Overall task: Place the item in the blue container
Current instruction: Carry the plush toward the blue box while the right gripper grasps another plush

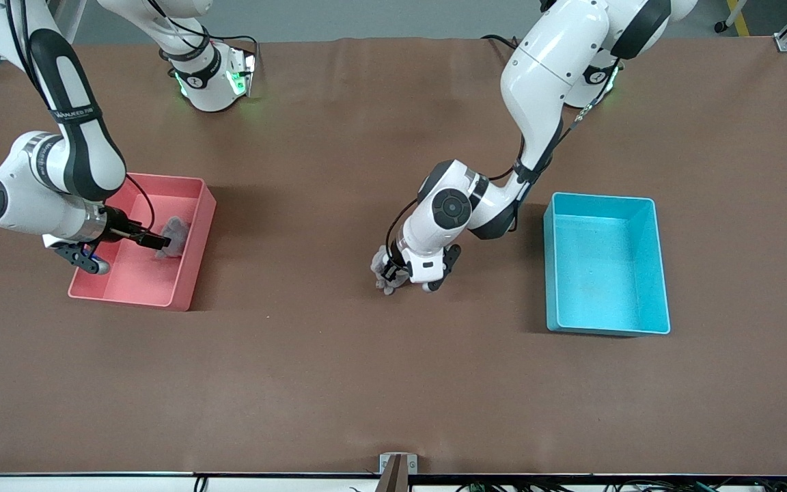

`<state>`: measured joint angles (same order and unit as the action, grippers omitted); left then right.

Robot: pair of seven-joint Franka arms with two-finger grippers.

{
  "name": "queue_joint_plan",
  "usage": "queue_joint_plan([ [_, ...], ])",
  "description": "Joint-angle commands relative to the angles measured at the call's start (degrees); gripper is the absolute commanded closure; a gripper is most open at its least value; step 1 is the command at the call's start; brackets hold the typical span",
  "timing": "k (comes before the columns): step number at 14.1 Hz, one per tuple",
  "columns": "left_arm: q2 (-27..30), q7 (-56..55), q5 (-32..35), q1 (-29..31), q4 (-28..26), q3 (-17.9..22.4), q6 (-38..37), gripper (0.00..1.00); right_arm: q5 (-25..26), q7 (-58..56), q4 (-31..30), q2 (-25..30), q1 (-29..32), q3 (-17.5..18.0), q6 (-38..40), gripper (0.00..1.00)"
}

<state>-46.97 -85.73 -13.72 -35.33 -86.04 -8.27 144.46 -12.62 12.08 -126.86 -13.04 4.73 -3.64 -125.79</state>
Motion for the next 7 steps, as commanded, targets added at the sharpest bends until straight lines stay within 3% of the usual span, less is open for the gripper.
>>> queue_joint_plan([
  [1, 5.8, -0.1, 4.6, 3.1, -0.4, 0.5, -6.8, 1.00, -1.7, 0.5, -1.4, -1.1, -0.2, 0.0, -1.2, 0.00],
  [3, 10.6, 6.7, 9.7, 7.4, -0.4, 0.2, -15.5, 1.00, -2.7, 0.7, -1.4, -2.8, -0.2, 0.0, -1.2, 0.00],
  [7, 17.9, 27.0, 10.1, 17.7, -1.5, 0.1, -30.5, 1.00, -6.5, 0.8, -1.5, -4.5, -0.2, 0.0, -1.0, 0.00],
])
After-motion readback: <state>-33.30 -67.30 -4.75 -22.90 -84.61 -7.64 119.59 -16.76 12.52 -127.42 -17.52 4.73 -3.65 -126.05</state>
